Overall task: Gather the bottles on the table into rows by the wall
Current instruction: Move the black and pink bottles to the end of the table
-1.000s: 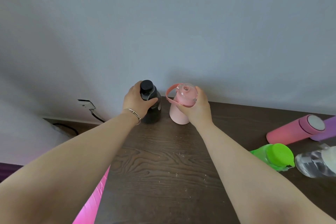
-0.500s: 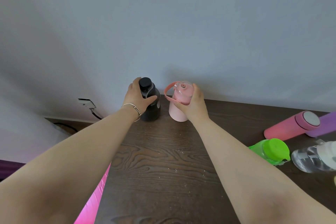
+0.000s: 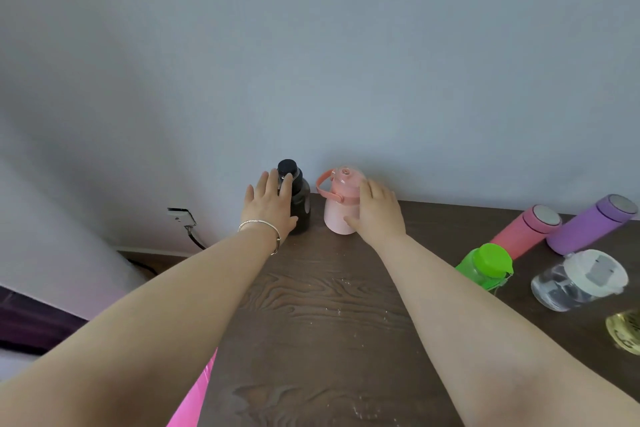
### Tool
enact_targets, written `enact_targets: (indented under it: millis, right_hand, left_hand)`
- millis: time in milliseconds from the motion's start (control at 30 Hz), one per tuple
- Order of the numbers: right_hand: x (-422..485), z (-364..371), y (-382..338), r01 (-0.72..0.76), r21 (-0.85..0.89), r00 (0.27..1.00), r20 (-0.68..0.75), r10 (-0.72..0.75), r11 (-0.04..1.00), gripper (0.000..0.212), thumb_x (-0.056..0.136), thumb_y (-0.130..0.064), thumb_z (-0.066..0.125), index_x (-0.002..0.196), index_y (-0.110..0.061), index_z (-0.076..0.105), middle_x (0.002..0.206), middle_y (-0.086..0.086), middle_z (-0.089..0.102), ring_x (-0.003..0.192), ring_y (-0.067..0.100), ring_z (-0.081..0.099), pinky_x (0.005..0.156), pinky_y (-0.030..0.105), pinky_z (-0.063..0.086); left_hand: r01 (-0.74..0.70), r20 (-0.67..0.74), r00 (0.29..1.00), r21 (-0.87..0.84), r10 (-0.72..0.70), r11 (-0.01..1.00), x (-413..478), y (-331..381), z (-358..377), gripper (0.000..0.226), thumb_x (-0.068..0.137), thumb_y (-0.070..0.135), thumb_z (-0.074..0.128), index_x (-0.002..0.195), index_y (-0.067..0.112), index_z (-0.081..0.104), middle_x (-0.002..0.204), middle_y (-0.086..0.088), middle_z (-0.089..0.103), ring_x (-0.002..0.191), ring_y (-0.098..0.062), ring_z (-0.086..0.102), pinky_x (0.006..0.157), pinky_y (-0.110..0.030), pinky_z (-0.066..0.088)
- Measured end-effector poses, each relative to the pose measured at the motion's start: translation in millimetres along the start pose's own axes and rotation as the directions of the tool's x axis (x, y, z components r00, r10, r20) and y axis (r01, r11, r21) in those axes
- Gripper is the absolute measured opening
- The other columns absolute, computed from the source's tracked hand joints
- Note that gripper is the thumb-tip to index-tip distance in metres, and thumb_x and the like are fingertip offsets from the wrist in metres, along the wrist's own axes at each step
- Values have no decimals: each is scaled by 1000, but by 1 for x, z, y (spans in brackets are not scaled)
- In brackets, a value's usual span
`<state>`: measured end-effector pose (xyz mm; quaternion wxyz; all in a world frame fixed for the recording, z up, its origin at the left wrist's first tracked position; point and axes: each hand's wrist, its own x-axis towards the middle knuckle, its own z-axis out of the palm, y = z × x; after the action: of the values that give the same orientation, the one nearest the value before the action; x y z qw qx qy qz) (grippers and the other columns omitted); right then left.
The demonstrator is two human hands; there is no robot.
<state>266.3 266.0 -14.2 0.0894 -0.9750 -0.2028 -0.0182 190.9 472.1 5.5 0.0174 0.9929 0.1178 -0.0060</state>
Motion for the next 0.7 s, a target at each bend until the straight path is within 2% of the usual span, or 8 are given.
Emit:
enact_targets:
  millis: [133, 300, 533, 700]
  right_hand:
    - [-40, -17, 0, 30, -120, 1000, 5, -30, 992, 82, 87, -38, 64, 151, -5, 24, 152, 13, 36, 143, 32, 27, 117, 46, 25]
    - [-94, -33, 4, 11, -149, 1000, 20, -8, 989, 81, 90, -42, 62, 152, -7, 23, 156, 11, 30, 148, 30, 18, 121, 47, 16]
    - [-158, -48, 29, -42, -181, 999, -4, 42, 983, 83, 90, -45, 61, 153, -7, 21, 156, 12, 30, 149, 31, 17, 121, 49, 15]
    - [-186, -67, 62, -93, -140, 995, -57, 85, 986, 83, 90, -44, 63, 152, -7, 22, 155, 11, 31, 149, 31, 17, 120, 48, 16]
  left_hand:
    - [-34, -16, 999, 47, 35, 998, -38, 9, -9, 89, 89, 45, 60, 153, 16, 6, 161, -11, 6, 149, -30, 4, 119, -47, 13]
    - [-94, 1, 996, 80, 94, 992, -78, 28, -11, 84, 91, 46, 56, 154, 15, 8, 161, -12, 6, 150, -29, 1, 119, -49, 12]
    - [-167, 23, 986, 105, 166, 980, -120, 72, -7, 86, 91, 49, 55, 154, 16, 6, 162, -10, 6, 150, -28, 1, 119, -50, 13]
    - [-209, 5, 978, 125, 210, 970, -131, 114, -18, 86, 90, 50, 56, 152, 16, 8, 160, -11, 9, 149, -28, 5, 118, -51, 15]
